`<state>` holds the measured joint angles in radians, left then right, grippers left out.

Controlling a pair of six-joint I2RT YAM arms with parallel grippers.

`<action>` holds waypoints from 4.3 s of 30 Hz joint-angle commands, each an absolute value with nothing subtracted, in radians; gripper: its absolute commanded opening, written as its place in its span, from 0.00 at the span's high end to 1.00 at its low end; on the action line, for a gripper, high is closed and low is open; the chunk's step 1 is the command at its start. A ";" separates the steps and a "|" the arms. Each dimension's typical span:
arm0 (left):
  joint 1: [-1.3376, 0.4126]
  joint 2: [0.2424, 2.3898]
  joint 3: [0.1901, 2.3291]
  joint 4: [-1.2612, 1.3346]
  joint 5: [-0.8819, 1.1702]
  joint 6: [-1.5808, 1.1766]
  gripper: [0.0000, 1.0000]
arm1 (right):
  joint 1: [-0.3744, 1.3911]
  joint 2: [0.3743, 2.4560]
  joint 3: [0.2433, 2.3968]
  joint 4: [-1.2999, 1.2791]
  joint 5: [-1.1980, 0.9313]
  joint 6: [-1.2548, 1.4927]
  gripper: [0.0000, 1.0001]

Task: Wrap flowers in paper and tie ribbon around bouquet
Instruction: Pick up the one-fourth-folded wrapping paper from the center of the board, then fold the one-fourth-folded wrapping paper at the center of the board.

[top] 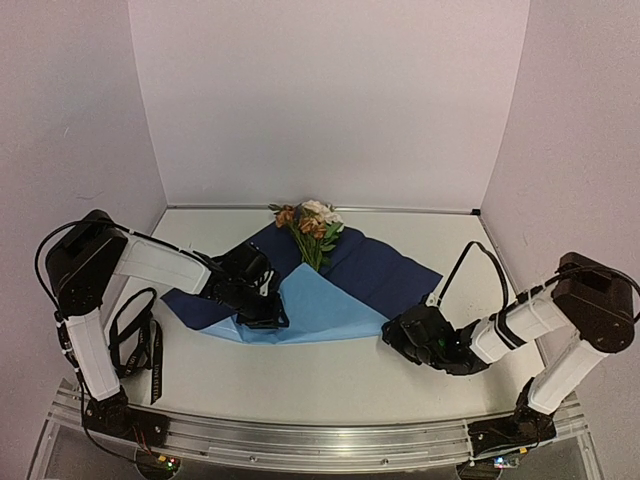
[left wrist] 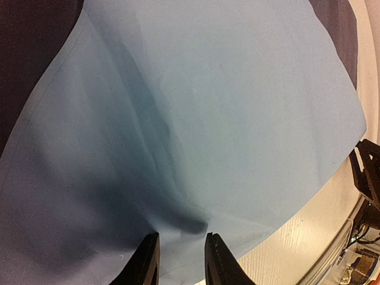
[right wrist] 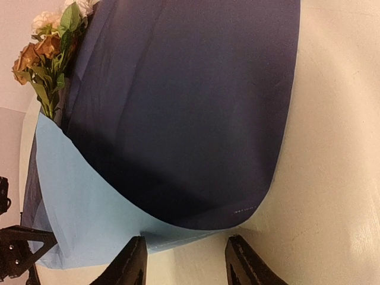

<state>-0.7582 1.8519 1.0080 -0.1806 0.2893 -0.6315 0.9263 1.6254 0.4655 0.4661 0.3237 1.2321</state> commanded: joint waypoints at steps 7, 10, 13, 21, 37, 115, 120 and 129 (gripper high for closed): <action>-0.758 1.870 1.019 -0.166 0.291 -0.627 0.73 | 0.888 1.657 0.476 0.434 0.320 1.219 0.64; -0.758 1.871 1.011 -0.159 0.297 -0.631 0.73 | 0.885 1.660 0.482 0.434 0.314 1.200 0.69; -0.758 1.871 1.004 -0.151 0.303 -0.636 0.72 | 0.883 1.667 0.488 0.434 0.308 1.183 0.76; -0.758 1.871 0.995 -0.141 0.308 -0.646 0.72 | 0.881 1.646 0.472 0.437 0.318 1.148 0.99; -0.757 1.868 0.991 -0.141 0.314 -0.671 0.73 | 0.875 1.679 0.479 0.434 0.310 1.298 0.40; -1.187 2.222 1.474 -0.219 0.112 0.117 0.85 | 0.962 1.055 0.340 0.058 0.296 0.938 1.00; -1.187 2.225 1.454 -0.202 0.149 0.097 0.86 | 1.001 1.019 0.463 -0.061 0.206 0.713 1.00; -1.181 2.191 1.397 -0.156 0.210 0.054 0.87 | 1.012 0.998 0.456 -0.121 0.279 0.624 1.00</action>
